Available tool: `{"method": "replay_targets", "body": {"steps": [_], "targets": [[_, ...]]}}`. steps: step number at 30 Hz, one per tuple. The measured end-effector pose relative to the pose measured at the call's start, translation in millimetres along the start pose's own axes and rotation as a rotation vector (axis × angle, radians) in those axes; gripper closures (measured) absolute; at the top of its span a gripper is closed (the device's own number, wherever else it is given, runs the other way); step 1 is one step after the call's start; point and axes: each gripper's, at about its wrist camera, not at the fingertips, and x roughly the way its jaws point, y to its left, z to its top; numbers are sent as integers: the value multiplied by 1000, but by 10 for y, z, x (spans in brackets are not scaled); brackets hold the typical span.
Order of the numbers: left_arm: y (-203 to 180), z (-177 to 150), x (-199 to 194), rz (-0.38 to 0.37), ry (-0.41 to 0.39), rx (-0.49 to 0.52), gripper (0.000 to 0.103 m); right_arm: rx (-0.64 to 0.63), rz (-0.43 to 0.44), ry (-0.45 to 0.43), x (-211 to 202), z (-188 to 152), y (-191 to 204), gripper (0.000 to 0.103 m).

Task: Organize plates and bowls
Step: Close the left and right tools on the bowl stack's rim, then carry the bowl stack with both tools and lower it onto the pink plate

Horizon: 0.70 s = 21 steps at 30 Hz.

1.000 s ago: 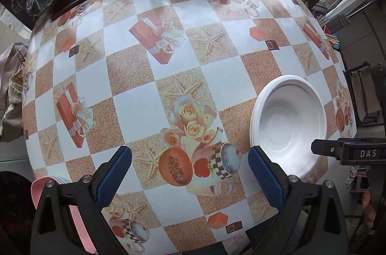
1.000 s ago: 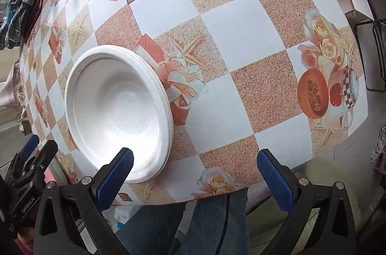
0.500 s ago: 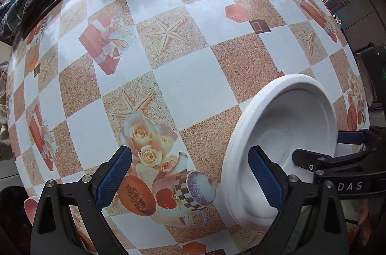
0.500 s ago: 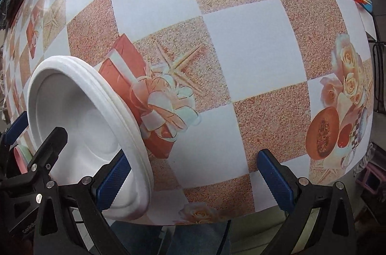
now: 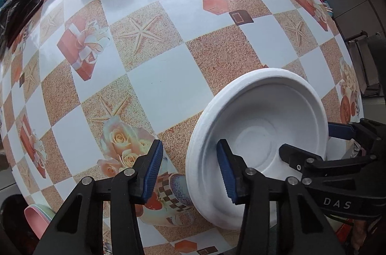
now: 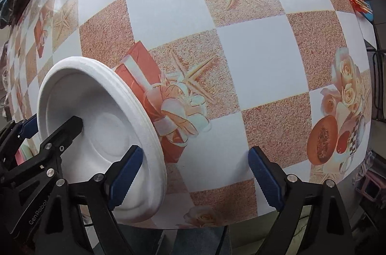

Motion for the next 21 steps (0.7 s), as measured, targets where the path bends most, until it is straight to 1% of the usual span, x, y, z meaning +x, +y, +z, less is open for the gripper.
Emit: {"method": "replay_targets", "body": {"steps": [1,2,3,4,5,6,7,8,11,12,16,17,21], "targets": [[-10,10,4,-9,2,2,60,-22,5,-18,-24,-15,34,22],[-23,18,8,-20,6,4,67,-40,13,-34,-43,-23,63,31],[-37,23,10,-24,9,10,71,-49,20,-44,-61,-19,73,39],[-87,26,16,-25,10,18,74,-49,28,-48,-72,-15,76,44],[-111,27,22,-23,13,27,76,-44,51,-49,-89,-6,78,55],[-131,22,13,-16,11,31,76,-38,82,-43,-94,6,87,70],[-135,18,20,-11,13,33,76,-28,125,-28,-70,2,120,76],[-126,-13,18,-14,17,30,76,-12,144,-13,-51,10,134,78],[-153,-172,35,-17,32,29,76,-2,142,-4,-42,-6,205,78],[-142,-218,41,-15,34,35,76,0,145,5,3,-171,260,78],[-109,-485,53,-5,45,51,75,6,153,37,89,-366,366,78],[-98,-599,73,-4,49,50,75,8,156,45,105,-406,392,78],[10,-852,104,-16,78,35,75,-16,148,76,159,-559,530,78]]}}
